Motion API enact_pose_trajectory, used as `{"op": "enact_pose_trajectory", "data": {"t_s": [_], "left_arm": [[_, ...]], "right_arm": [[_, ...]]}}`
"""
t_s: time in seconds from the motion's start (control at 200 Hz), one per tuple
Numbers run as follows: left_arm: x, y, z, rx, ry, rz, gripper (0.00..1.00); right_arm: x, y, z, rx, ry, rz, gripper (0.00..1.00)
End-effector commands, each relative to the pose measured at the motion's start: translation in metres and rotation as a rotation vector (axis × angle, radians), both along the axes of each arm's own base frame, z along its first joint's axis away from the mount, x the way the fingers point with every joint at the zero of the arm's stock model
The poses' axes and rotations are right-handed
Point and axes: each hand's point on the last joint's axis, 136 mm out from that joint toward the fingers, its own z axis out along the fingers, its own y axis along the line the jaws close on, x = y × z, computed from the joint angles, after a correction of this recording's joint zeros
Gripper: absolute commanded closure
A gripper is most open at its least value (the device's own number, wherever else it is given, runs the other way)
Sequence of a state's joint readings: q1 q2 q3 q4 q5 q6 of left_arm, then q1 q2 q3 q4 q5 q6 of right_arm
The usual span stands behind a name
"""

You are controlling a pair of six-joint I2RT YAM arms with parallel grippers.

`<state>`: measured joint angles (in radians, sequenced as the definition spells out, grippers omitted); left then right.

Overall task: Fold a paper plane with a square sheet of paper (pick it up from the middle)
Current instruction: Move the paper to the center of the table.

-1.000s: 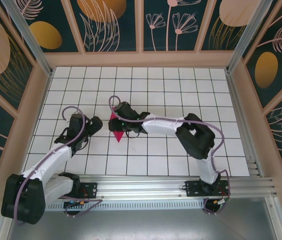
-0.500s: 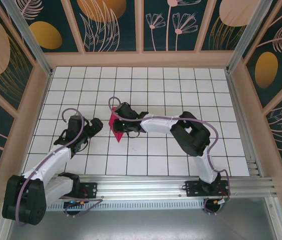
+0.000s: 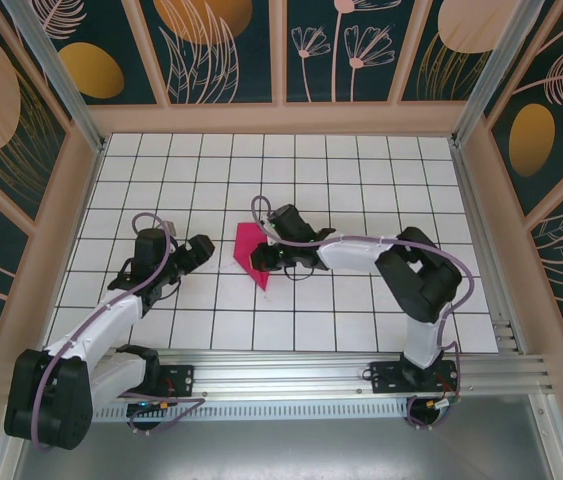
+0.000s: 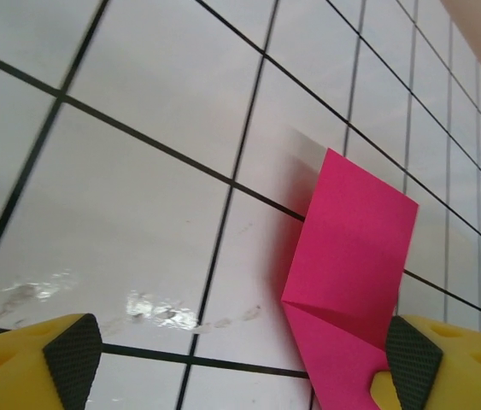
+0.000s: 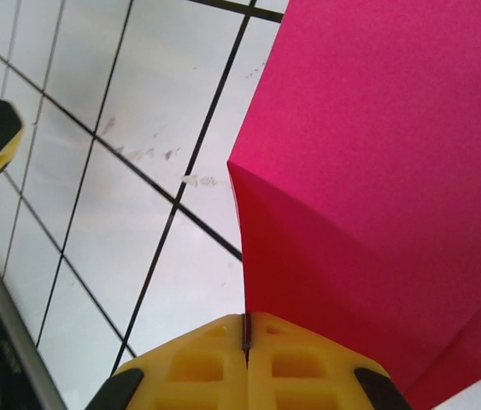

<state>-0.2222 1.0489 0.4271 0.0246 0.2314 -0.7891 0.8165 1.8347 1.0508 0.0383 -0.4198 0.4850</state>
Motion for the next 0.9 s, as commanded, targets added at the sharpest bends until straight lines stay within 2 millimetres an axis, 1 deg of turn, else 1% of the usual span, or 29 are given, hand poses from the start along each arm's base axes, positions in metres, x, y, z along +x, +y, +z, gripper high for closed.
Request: {"op": "enact_pose_trajectory", "data": {"t_s": [0.0, 0.11, 0.17, 0.295, 0.375, 0.44, 0.475, 0.55, 0.62, 0.706, 0.796, 0.896], "left_arm": [[0.000, -0.022, 0.008, -0.047, -0.047, -0.094, 0.15], [0.002, -0.038, 0.014, -0.057, -0.066, -0.136, 0.17], [0.003, -0.050, 0.016, -0.071, -0.075, -0.163, 0.19], [0.005, -0.078, 0.018, -0.133, -0.085, -0.236, 0.29], [0.009, -0.093, 0.018, -0.168, -0.091, -0.270, 0.37], [0.013, -0.103, 0.019, -0.177, -0.096, -0.287, 0.42], [0.015, -0.106, 0.019, -0.175, -0.096, -0.285, 0.43], [0.022, -0.109, 0.019, -0.166, -0.098, -0.269, 0.43], [0.027, -0.104, 0.015, -0.149, -0.083, -0.229, 0.43], [0.031, -0.096, 0.010, -0.121, -0.068, -0.174, 0.40], [0.032, -0.087, 0.004, -0.100, -0.044, -0.122, 0.38], [0.032, -0.080, -0.002, -0.081, -0.021, -0.077, 0.36]], "right_arm": [[-0.009, -0.011, 0.006, 0.043, -0.019, 0.085, 0.97], [-0.007, -0.027, 0.000, 0.029, -0.021, 0.096, 0.96], [-0.007, -0.032, -0.001, 0.026, -0.021, 0.110, 0.96], [-0.008, -0.042, -0.006, 0.012, -0.020, 0.123, 0.94], [-0.004, -0.049, -0.010, -0.016, -0.019, 0.102, 0.89], [0.001, -0.056, -0.011, -0.053, -0.033, 0.065, 0.84], [0.005, -0.059, -0.008, -0.069, -0.045, 0.039, 0.81], [0.011, -0.066, 0.004, -0.084, -0.073, -0.016, 0.75], [0.017, -0.075, 0.019, -0.094, -0.107, -0.085, 0.68], [0.019, -0.085, 0.034, -0.110, -0.145, -0.158, 0.63], [0.013, -0.083, 0.046, -0.111, -0.175, -0.180, 0.62], [0.004, -0.070, 0.049, -0.106, -0.179, -0.167, 0.63]]}}
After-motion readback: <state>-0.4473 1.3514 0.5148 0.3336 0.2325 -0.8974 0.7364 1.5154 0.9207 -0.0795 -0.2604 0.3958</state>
